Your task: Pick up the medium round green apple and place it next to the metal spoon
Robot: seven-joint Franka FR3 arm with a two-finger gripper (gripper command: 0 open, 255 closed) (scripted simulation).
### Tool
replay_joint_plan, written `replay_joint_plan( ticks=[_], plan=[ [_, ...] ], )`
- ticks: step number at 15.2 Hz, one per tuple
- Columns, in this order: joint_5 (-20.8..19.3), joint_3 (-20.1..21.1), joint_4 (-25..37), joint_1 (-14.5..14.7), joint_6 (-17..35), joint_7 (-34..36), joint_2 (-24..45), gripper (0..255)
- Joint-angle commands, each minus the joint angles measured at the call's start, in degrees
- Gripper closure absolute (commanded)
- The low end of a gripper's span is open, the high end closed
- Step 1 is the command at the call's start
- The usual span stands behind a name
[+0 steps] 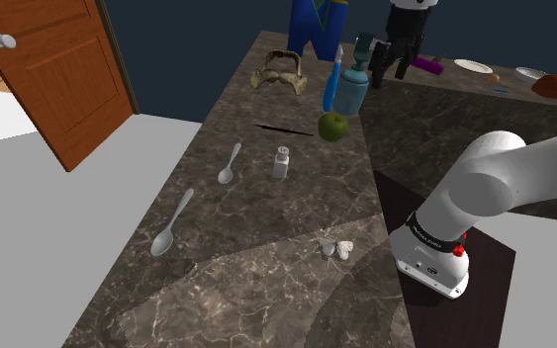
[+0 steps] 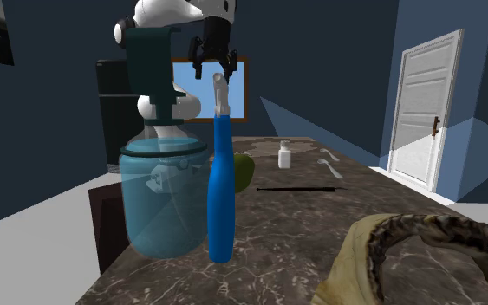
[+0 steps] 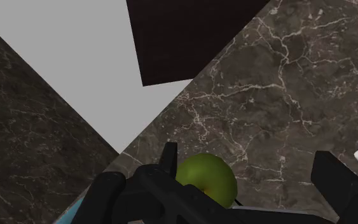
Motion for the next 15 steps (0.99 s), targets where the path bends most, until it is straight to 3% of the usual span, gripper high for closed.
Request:
replay_joint_plan(
  ticks=[1,8,15],
  plan=[
    [0.00,0.00,0.00,0.00,0.00,0.00,0.00,0],
    [-1.98,-2.32,-6.24,-1.53,18.31,1.53,7.20,0],
    [-3.67,-4.67,-7.78,-3.03,36.70,3.12,19.14,0]
  ],
)
